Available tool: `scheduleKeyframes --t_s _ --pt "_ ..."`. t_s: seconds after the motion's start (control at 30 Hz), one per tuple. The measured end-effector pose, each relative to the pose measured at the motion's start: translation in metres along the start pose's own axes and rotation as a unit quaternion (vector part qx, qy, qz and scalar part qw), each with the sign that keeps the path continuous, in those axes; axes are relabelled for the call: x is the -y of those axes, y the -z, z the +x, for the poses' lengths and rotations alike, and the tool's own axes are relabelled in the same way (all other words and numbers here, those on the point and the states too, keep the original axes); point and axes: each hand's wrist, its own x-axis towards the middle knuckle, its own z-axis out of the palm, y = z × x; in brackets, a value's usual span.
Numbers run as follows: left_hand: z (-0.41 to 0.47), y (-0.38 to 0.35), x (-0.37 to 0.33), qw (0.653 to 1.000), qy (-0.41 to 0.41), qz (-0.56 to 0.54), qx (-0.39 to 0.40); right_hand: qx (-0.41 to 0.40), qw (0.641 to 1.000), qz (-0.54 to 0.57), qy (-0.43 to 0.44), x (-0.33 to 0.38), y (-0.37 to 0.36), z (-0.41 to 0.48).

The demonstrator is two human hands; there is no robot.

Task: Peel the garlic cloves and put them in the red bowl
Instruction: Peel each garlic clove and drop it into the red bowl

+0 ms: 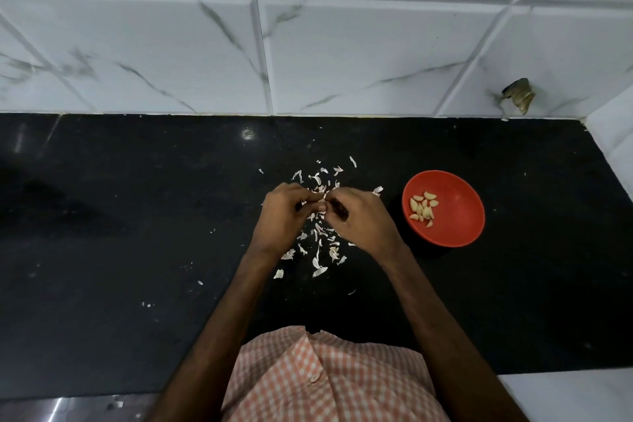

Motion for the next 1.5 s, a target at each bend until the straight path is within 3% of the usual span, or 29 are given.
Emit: scheduleKeyframes --t_s 0.3,0.5,0.63,0.77,0.87,0.93,1.27,1.5 --pt "-0.003 0.001 -0.001 0.998 0.019 -0.057 0.029 -0.013 0.999 -0.032 -0.002 -0.001 0.002 0.001" --pt "-0.004 0.002 0.009 0.996 0.037 0.018 0.078 -0.004 0.998 -0.066 0.019 0.001 0.007 0.004" --pt "-0.008 -0.003 0.009 0.990 0.079 -0.098 0.057 -0.011 0.999 -0.035 -0.016 -0.001 0.011 0.006" --pt "-0.009 -0.005 0.007 0.967 0.111 -0.227 0.014 -0.029 0.990 0.107 -0.091 0.000 0.007 0.003" --pt "-0.012 -0.007 0.005 0.948 0.155 -0.275 -0.036 -0.045 0.972 0.177 -0.147 0.003 0.003 -0.001" --pt "-0.012 -0.009 0.006 0.939 0.182 -0.286 -0.051 -0.036 0.973 0.183 -0.136 0.006 0.000 -0.002" --pt "-0.014 -0.011 -0.009 0.961 0.187 -0.199 -0.036 -0.053 0.987 0.137 -0.066 0.011 -0.007 0.003" --pt "-0.013 -0.011 -0.007 0.974 0.197 -0.109 -0.025 -0.018 0.990 0.132 -0.037 0.005 -0.007 0.003"
